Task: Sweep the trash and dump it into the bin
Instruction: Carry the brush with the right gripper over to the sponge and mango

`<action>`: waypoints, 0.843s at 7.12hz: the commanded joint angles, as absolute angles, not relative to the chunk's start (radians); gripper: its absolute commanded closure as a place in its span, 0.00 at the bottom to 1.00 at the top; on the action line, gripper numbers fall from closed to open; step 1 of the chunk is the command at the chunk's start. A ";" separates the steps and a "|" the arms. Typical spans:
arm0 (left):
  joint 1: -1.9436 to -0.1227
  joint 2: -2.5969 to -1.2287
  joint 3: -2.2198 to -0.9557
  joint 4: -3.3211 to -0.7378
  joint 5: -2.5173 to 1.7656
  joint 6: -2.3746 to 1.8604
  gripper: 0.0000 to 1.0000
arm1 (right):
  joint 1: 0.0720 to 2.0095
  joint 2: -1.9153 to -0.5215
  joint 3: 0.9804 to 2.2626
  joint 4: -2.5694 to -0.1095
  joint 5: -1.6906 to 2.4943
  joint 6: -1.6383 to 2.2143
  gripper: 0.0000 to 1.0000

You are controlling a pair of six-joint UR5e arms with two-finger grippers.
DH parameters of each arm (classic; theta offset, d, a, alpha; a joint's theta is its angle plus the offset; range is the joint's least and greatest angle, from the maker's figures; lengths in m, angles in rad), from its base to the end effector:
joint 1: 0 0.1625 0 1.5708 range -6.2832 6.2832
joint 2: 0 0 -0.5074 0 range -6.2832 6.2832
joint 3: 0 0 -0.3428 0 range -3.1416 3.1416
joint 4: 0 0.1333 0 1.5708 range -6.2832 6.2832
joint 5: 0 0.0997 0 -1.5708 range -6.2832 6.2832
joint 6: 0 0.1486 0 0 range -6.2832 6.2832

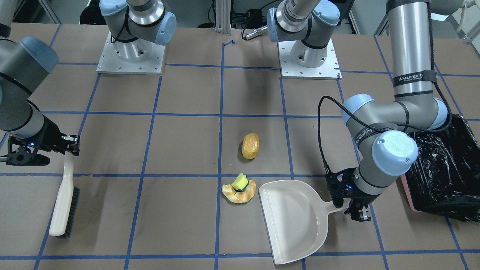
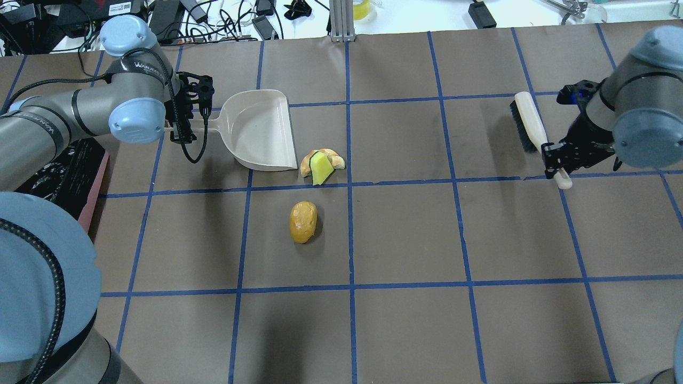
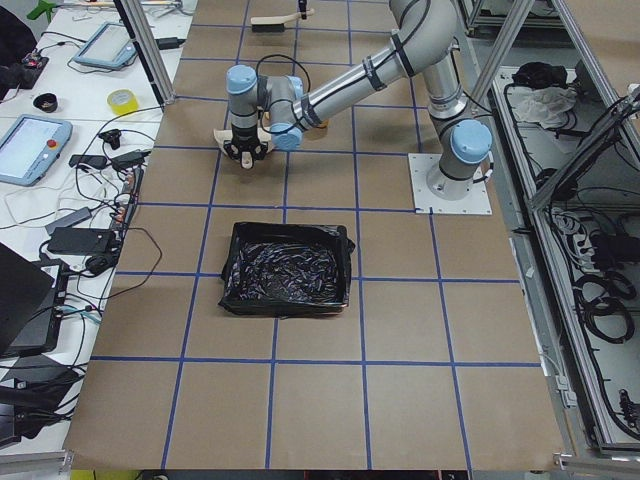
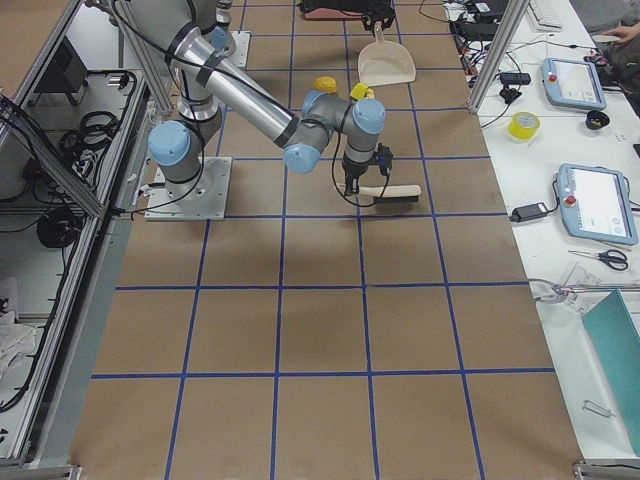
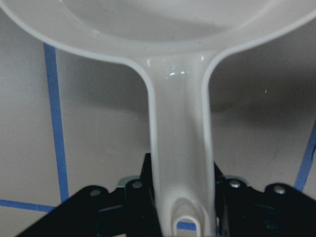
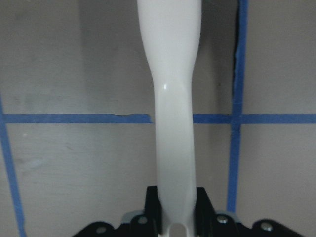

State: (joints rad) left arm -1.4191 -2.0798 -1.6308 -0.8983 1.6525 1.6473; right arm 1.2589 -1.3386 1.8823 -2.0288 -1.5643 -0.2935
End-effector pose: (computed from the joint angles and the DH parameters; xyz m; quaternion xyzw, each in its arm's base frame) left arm -0.0215 -0.6614 0.2839 0.6770 0.7330 -0.0002 0.0658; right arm -0.0246 -0.5140 0.3224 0.0093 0.9990 0.0399 0.0159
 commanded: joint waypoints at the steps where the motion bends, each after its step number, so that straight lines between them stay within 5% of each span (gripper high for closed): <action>1: -1.419 -2.080 -1.632 -0.908 1.652 1.640 0.23 | 1.484 -1.344 1.853 -1.999 -1.553 0.052 1.00; 2: -1.419 -2.077 -1.632 -0.917 1.651 1.638 0.24 | 1.550 -1.350 1.853 -1.985 -1.514 0.190 1.00; 3: -1.419 -2.077 -1.632 -0.917 1.649 1.640 0.51 | 1.631 -1.361 1.852 -1.988 -1.511 0.293 1.00; 4: -1.419 -2.075 -1.632 -0.917 1.651 1.638 0.91 | 1.707 -1.361 1.852 -1.991 -1.468 0.436 1.00; 6: -1.419 -2.072 -1.631 -0.917 1.652 1.641 1.00 | 1.857 -1.359 1.850 -1.999 -1.447 0.675 1.00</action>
State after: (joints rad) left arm -1.4189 -2.0742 -1.6313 -0.9172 1.6508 1.6391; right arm 1.7600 -1.3603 1.8507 -1.9931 -1.4603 0.5246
